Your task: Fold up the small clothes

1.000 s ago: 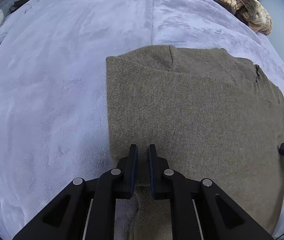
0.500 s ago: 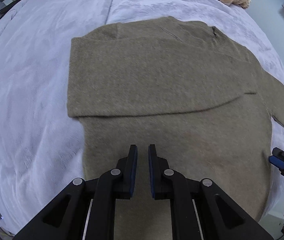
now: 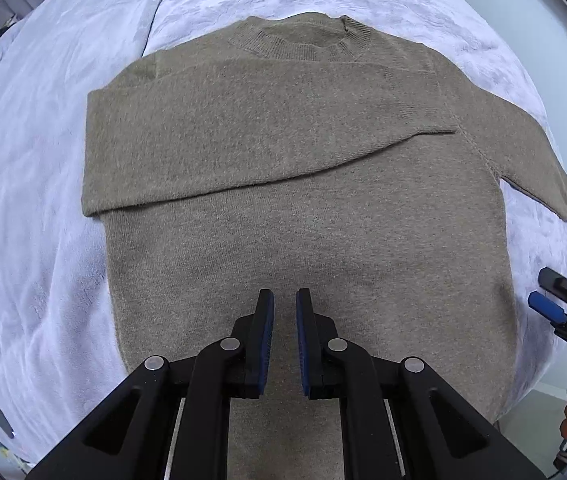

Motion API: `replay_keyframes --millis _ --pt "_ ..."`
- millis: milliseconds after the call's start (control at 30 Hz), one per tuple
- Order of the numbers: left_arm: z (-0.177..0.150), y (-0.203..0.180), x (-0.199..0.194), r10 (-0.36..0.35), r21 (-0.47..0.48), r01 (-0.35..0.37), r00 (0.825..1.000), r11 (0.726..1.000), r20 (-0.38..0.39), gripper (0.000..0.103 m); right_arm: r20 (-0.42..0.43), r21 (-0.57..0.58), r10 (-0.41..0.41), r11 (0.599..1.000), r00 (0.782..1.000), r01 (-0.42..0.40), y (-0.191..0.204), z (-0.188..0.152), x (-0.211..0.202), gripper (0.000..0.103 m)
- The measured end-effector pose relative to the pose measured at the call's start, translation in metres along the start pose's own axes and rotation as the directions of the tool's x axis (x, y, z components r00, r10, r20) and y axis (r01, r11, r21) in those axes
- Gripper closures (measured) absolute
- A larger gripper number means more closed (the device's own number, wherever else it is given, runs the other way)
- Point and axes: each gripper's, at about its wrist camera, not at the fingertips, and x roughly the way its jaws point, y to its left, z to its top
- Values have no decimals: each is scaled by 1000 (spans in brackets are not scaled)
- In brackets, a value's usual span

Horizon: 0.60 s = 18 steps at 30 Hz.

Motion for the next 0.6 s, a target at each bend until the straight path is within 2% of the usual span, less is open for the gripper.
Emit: replay_keyframes --millis 67,100,133,233,333,400,467,600 --pt "1 -1 -4 36 5 -36 999 999 1 7 10 -6 2 1000 1000 -2 0 1 -4 32" --pt "1 0 -7 55 3 -55 998 999 18 2 12 -8 5 1000 1000 -5 0 2 -5 32" --pt "2 -2 -11 61 9 -61 997 998 38 2 13 -9 10 1000 1000 -10 0 3 -5 32" --pt "2 -5 -11 65 30 -65 998 997 19 2 14 -9 27 1000 1000 -27 1 5 -6 31" --pt "5 -13 -9 82 45 -83 996 996 20 2 11 -12 45 999 999 -45 3 6 -4 23" --pt "6 -18 -8 72 50 -73 997 996 15 2 14 -24 64 998 998 -64 5 7 -4 20" --pt "9 -23 -2 51 50 -51 999 997 -4 2 38 -49 87 995 995 -85 8 8 -7 9" --pt "8 -32 3 27 62 -25 999 998 -38 2 86 -82 138 988 987 -130 8 12 -20 8"
